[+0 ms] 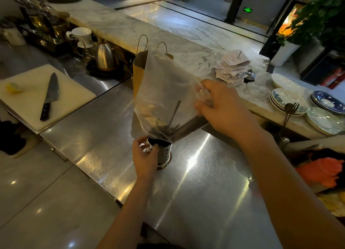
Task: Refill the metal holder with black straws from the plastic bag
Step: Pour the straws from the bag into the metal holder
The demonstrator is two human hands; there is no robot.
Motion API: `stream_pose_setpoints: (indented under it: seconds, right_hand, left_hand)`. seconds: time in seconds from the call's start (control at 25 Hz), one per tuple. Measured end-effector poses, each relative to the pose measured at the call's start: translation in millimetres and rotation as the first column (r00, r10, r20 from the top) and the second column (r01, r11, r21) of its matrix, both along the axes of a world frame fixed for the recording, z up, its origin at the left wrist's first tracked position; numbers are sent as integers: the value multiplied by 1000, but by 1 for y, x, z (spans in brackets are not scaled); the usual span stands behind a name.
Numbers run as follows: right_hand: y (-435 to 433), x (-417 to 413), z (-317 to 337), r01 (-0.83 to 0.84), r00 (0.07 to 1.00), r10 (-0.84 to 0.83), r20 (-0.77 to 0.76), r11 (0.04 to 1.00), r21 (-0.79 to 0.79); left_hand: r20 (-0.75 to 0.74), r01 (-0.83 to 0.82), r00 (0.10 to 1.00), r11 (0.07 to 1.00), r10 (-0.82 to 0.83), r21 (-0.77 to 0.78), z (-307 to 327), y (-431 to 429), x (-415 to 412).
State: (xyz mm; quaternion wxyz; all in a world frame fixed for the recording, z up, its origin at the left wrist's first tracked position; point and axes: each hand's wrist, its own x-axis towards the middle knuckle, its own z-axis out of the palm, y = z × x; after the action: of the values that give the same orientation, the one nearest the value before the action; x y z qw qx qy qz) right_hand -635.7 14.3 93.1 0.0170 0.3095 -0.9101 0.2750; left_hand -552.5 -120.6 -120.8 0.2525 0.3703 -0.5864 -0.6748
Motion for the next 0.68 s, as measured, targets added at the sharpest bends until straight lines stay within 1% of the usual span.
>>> stream_pose_setpoints:
  seconds: [0.04, 0.12, 0.28, 0.4, 0.48, 0.6, 0.68]
  right_hand:
    - [-1, 0, 0, -2, 1000, 2, -9, 1000, -1]
    - [-2, 0, 2, -5, 1000, 4, -19, 999, -43]
    - [-1, 2, 6, -8, 1000, 7, -22, 998, -62]
    - [1, -1, 9, 24, 1000, -25, -13, 998, -59]
    - [3, -1, 13, 32, 999, -32, -12, 998, -52]
    - [3, 0, 17, 18, 1000, -18, -5, 999, -37]
    - [4, 0, 17, 18, 1000, -18, 16, 998, -56]
  left_hand:
    - [23, 42, 999, 997, -41, -66, -2, -5, -2]
    - [50, 105, 994, 986, -100, -130, -6, -9, -6]
    - [71, 139, 989, 981, -130, -134, -7, -11, -10]
    - [95, 206, 977, 968, -193, -142, -8, -12, -14]
    - [76, 231, 972, 963, -222, -142, -6, -12, -16]
    - [59, 227, 974, 955, -220, -190, -6, -11, -17]
    - [65, 227, 974, 945, -218, -236, -7, -9, -17]
